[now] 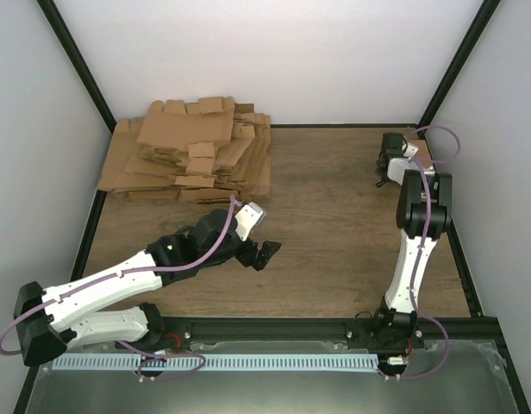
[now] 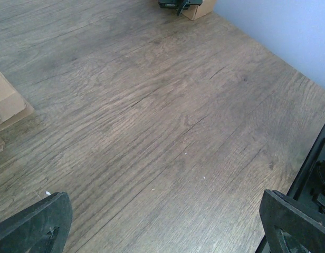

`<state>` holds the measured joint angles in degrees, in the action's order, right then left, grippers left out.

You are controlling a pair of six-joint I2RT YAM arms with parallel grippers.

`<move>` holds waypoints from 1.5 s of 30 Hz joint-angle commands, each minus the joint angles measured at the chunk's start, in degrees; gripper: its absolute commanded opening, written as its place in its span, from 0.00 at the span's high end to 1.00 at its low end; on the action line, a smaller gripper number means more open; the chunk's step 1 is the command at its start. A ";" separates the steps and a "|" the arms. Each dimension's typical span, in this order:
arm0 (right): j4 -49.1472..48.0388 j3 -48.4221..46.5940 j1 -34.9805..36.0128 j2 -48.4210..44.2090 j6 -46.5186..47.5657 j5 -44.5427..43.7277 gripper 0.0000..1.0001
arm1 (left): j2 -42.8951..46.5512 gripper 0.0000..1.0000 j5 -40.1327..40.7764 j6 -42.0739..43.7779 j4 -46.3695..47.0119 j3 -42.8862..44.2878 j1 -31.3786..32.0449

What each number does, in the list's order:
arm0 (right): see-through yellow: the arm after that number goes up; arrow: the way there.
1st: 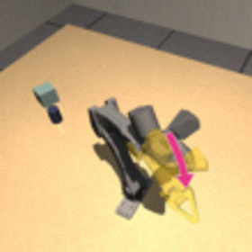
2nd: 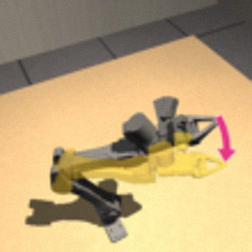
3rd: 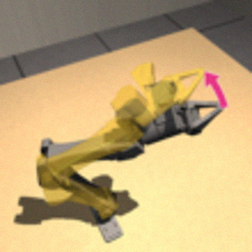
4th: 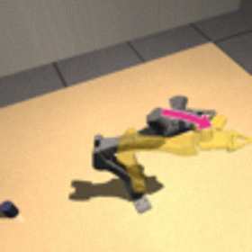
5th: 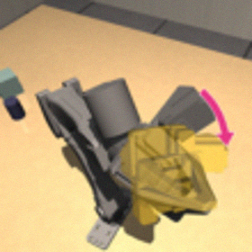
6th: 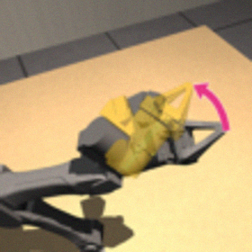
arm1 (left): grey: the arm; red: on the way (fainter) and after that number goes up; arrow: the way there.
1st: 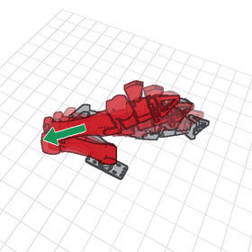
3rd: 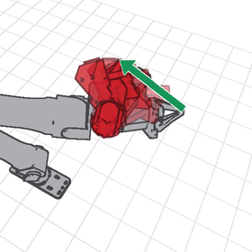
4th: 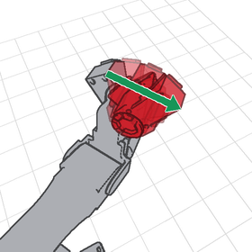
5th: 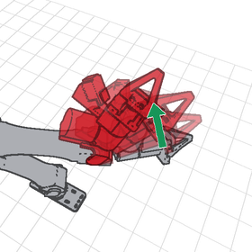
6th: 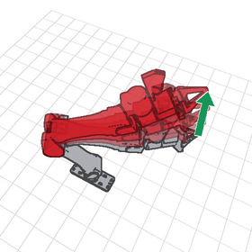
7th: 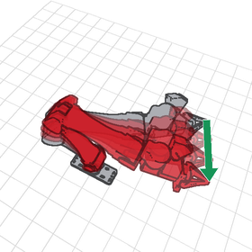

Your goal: Fold the paper box

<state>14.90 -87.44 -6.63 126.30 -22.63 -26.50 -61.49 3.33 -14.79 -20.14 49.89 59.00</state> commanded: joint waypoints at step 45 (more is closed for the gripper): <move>-25.38 75.54 15.78 -83.29 -5.55 48.38 0.00 | 7.71 0.00 19.25 -16.14 10.96 -22.78 -16.30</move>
<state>-17.08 -11.27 9.15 48.27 -27.97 26.24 -57.98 15.84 -34.02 -13.91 27.92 42.78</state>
